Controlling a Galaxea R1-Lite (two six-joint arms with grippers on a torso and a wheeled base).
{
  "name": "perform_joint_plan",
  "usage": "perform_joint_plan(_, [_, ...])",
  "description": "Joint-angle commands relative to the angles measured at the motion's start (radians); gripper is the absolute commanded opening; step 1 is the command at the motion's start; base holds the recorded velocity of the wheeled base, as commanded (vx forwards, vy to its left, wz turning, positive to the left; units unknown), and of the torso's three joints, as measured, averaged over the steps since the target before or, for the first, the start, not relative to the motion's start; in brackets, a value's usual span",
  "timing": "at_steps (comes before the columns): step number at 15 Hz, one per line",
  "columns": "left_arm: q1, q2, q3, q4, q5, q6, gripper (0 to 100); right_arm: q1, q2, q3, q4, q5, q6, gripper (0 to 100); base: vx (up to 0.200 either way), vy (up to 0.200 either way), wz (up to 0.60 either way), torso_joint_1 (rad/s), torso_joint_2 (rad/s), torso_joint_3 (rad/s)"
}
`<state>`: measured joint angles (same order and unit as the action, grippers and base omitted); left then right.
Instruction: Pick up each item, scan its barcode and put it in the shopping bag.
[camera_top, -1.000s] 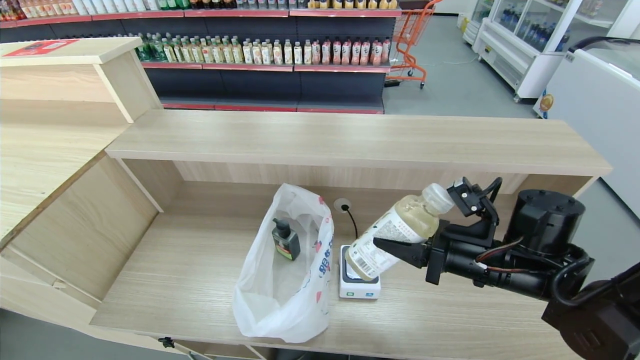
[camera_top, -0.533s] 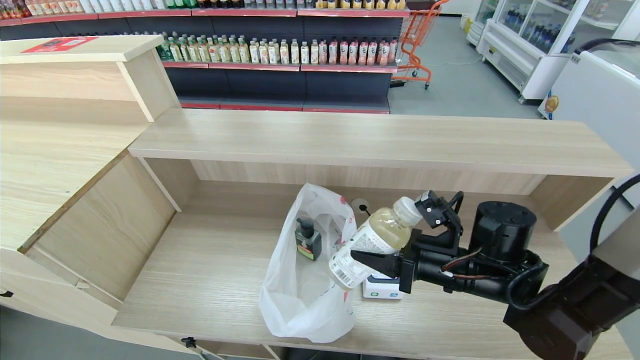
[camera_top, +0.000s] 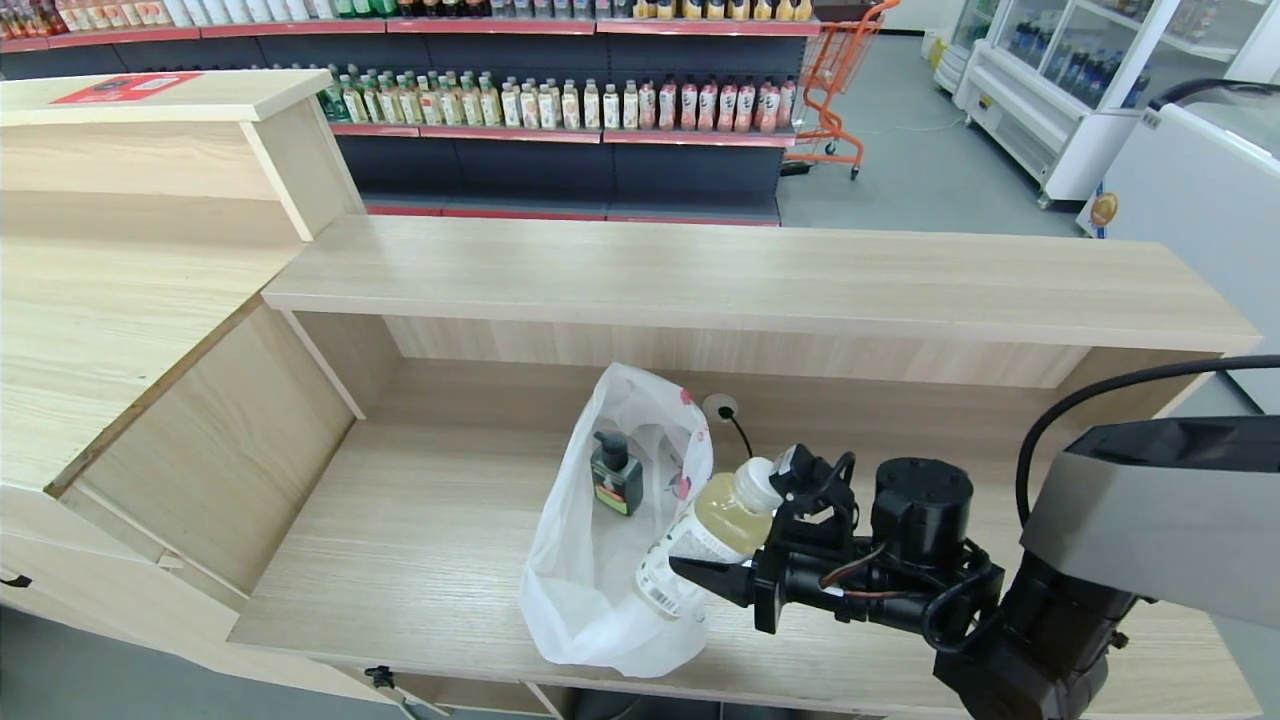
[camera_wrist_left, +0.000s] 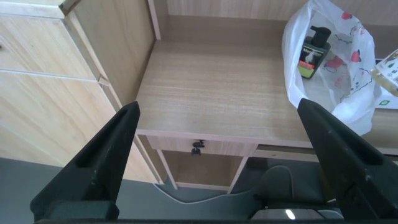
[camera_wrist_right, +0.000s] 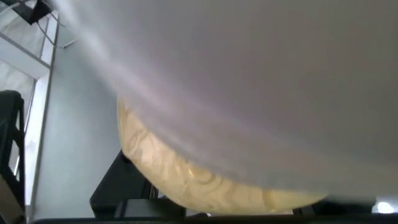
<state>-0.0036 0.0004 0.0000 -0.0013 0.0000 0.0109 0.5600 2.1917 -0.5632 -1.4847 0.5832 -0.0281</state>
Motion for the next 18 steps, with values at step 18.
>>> perform_joint_plan(18, [0.001,0.0,0.0,0.0,0.0,0.0,100,0.061,0.243,-0.339,0.081,-0.008,-0.107,0,0.0,0.0,0.0,0.0,0.0,0.0])
